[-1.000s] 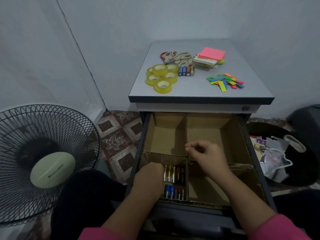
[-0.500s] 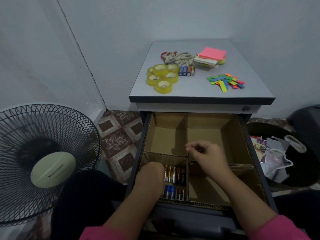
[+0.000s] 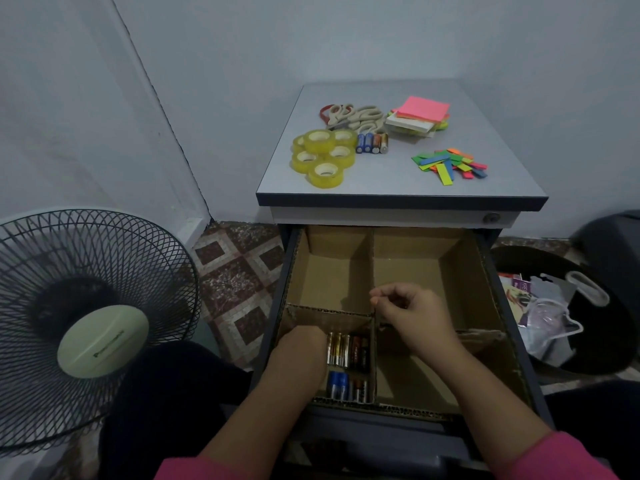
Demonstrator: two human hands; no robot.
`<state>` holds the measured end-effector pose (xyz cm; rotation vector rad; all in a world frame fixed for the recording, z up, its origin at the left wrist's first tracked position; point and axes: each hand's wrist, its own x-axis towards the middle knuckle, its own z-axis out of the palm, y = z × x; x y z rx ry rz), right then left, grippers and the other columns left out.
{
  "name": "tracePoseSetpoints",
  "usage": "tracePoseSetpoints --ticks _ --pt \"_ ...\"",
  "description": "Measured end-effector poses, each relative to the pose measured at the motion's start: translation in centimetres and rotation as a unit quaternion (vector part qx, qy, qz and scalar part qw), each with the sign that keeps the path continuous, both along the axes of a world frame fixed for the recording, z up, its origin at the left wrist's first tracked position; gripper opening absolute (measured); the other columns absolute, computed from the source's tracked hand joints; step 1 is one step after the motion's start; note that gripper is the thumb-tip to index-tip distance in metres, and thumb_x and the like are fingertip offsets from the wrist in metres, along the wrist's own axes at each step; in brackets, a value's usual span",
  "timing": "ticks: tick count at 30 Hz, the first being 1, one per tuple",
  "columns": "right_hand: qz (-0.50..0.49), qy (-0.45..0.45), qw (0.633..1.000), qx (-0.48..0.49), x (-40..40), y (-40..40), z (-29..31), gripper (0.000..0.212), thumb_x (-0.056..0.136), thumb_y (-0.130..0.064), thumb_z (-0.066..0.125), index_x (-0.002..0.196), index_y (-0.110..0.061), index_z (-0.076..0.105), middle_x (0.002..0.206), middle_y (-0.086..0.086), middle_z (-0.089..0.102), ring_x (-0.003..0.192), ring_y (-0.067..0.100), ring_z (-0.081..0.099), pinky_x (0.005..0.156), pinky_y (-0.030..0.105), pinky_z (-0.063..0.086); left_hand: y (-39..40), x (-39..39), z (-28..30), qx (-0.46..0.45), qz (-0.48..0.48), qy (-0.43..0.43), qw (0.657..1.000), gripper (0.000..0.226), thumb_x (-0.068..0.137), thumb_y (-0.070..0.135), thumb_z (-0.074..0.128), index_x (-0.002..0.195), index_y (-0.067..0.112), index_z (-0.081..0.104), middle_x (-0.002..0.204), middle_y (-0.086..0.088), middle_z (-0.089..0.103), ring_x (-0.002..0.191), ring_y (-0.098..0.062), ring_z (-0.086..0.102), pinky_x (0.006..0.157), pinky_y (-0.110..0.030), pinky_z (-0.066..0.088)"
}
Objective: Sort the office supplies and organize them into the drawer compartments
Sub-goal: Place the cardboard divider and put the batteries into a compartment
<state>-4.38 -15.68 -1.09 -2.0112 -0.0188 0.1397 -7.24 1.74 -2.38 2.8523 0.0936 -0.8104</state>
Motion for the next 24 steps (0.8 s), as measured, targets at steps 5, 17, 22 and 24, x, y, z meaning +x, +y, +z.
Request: tracePoseSetpoints --ticks 5,17,22,24 --pt "-0.001 0.000 1.000 -0.009 0.0 0.1 0.0 0.016 0.089 -0.022 0.063 0.084 -0.036 0.065 0.098 -0.013 0.062 0.094 0.002 0.056 0.078 0.020 0.047 0.1 -0.1 0.0 -0.004 -0.007 0.010 1.000 0.025 0.098 0.005 0.043 0.119 0.001 0.056 0.126 -0.015 0.056 0.115 -0.024 0.055 0.094 -0.026 0.041" --pt "-0.055 -0.174 0.983 -0.016 0.5 -0.2 1.5 0.020 0.088 -0.016 0.063 0.091 -0.036 0.062 0.098 -0.017 0.060 0.093 -0.004 0.056 0.076 0.013 0.044 0.5 1.6 4.6 -0.096 0.034 -0.168 0.981 0.023 0.097 0.030 0.048 0.096 0.016 0.067 0.081 0.001 0.063 0.073 -0.013 0.059 0.067 -0.028 0.051" --pt "-0.096 -0.333 0.925 -0.154 4.4 0.0 5.5 0.021 0.091 -0.012 0.059 0.111 -0.013 0.067 0.118 -0.003 0.057 0.110 0.001 0.047 0.092 0.010 0.035 -1.1 4.0 10.1 -0.272 0.094 -0.377 0.881 0.020 0.096 0.023 0.050 0.079 0.023 0.061 0.071 0.010 0.058 0.066 -0.005 0.054 0.057 -0.020 0.041" --pt "-0.101 -0.340 0.916 -0.188 7.1 0.5 7.4 0.024 0.093 -0.011 0.056 0.115 -0.010 0.066 0.121 0.002 0.058 0.113 0.008 0.050 0.093 0.016 0.038 -2.4 6.5 11.2 -0.307 0.079 -0.416 0.852 0.020 0.098 0.020 0.047 0.099 0.019 0.067 0.093 0.007 0.065 0.083 -0.004 0.058 0.072 -0.021 0.048"
